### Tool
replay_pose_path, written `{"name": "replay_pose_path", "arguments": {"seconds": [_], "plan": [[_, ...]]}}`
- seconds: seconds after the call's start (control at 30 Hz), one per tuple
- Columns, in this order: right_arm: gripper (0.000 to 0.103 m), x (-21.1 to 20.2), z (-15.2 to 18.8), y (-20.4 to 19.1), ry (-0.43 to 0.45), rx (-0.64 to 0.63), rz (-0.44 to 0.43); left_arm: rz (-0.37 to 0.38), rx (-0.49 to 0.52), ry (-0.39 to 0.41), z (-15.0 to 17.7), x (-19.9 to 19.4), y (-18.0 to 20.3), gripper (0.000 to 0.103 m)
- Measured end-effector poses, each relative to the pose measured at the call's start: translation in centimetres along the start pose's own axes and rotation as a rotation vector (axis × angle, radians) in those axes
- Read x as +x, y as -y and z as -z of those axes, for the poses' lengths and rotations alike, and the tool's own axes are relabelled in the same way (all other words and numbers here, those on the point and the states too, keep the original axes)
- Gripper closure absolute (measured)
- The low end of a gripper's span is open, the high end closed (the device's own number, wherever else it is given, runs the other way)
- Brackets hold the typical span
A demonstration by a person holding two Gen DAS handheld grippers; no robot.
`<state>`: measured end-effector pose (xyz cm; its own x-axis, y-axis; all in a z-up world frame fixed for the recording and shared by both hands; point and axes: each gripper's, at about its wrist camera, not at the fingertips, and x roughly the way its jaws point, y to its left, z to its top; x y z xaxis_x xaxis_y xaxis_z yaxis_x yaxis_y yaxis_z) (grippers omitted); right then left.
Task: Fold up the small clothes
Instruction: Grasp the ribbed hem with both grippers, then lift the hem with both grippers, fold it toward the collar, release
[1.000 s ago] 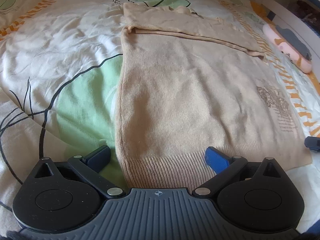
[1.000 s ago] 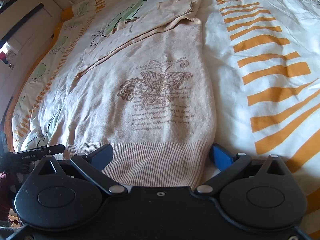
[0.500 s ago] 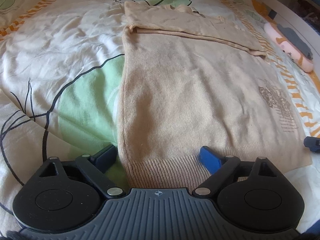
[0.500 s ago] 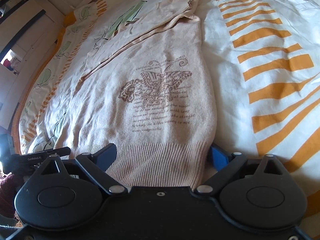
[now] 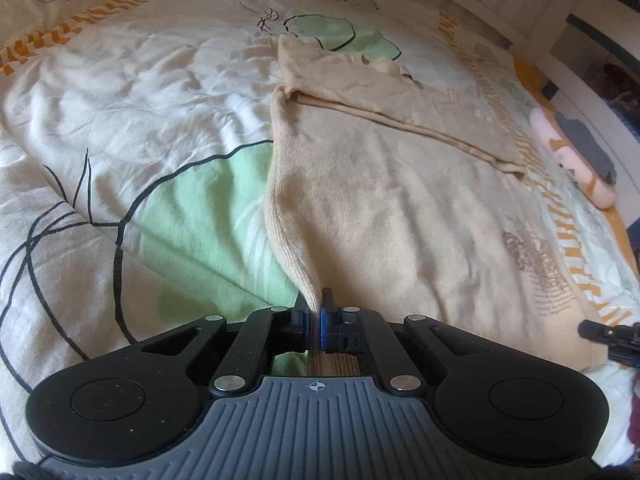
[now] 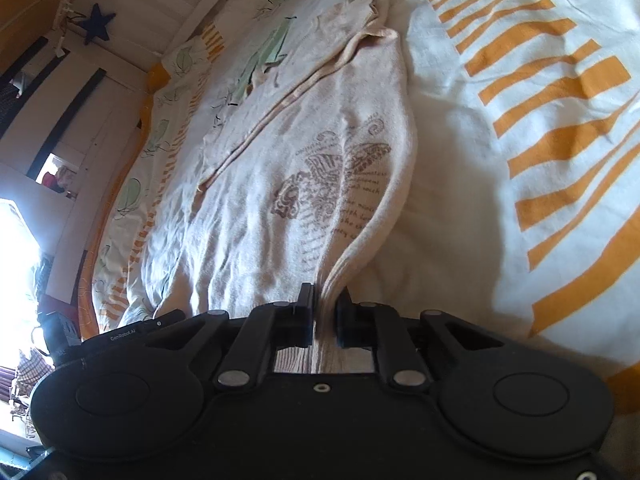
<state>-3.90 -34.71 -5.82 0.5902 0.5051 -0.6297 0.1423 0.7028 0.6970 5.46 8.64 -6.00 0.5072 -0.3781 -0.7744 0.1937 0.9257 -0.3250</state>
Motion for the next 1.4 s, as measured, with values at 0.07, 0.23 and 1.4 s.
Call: {"name": "replay_pose_path", "arguments": {"seconds": [0.07,0.23,1.4], "plan": [[0.085,-0.5,-0.2,-0.2,0.029,-0.005,-0.023,0.020,-0.035,0.029,-0.3,-0.6,-0.2,0.099],[0.085,-1.7,-1.6,-0.9,0.104,-0.026,-0.090,0.074,-0.086,0.106,-1.9,-2.1,-0.1,0.099],[0.091,9.7,-24.5,1.1,0.330,-0.014,-0.103,0.071,-0.169,0.221,-22.4,11.3,-1.3,0.099]]}}
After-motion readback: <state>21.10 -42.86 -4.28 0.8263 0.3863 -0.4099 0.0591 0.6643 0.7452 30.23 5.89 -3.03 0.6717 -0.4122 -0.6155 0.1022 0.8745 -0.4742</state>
